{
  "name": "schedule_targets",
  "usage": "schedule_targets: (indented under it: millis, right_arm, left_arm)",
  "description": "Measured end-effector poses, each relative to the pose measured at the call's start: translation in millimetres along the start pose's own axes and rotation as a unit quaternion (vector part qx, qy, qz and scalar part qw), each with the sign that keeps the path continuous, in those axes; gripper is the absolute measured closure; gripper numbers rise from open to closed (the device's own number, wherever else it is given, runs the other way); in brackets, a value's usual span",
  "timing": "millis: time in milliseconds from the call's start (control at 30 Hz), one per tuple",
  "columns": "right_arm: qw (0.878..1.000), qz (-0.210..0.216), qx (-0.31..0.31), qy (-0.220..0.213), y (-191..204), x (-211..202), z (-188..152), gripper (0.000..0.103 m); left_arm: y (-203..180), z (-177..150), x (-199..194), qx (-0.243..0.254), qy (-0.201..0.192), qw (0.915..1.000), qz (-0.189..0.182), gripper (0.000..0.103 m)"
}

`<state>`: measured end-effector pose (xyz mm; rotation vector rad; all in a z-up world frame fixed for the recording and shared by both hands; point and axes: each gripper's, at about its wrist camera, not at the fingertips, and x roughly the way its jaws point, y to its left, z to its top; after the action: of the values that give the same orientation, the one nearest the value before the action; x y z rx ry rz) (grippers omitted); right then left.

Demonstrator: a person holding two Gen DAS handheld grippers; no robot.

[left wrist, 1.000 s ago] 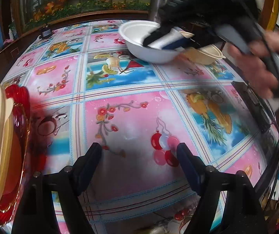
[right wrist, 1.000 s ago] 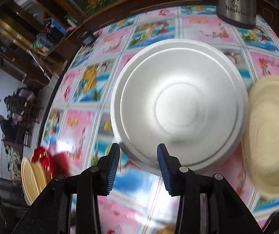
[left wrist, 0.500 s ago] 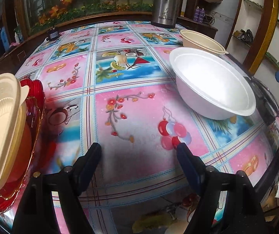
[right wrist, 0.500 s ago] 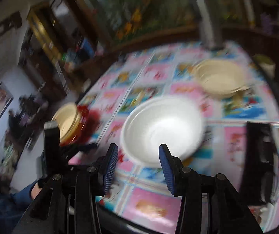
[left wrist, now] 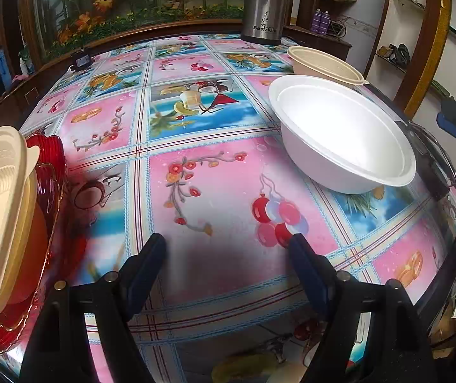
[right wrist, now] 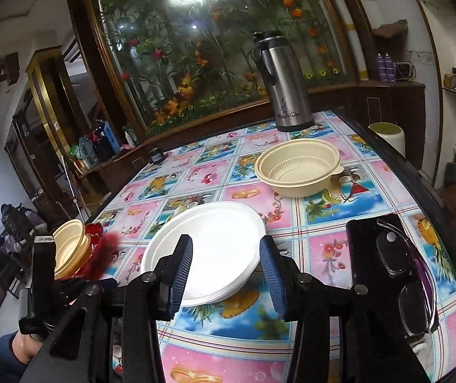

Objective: Organize plates and bowls

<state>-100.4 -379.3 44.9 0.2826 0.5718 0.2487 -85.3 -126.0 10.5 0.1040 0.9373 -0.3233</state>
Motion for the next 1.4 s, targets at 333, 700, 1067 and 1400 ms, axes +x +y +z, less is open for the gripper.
schedule_targets:
  millis: [333,700,1067,1400]
  right_arm:
    - [1.000,0.007,0.018,-0.004,-2,-18,-5,0.038]
    - [0.997,0.010,0.055,0.048,-10,11,-7,0.063]
    - [0.986,0.018,0.134,0.099,-39,37,-7,0.067]
    - [0.984,0.033,0.132,0.113,-35,47,-3,0.069]
  left_arm:
    - [2,-1,-1,0.002,-0.001,1.0000,0.004,0.024]
    - [2,-2,-4,0.002,-0.010,0.9999,-0.007,0.024]
    - [-6,27,-38,-0.018,-0.041,0.9964,-0.072,0.024]
    - [-7,84,12,-0.056,0.015,0.9945,-0.088,0.052]
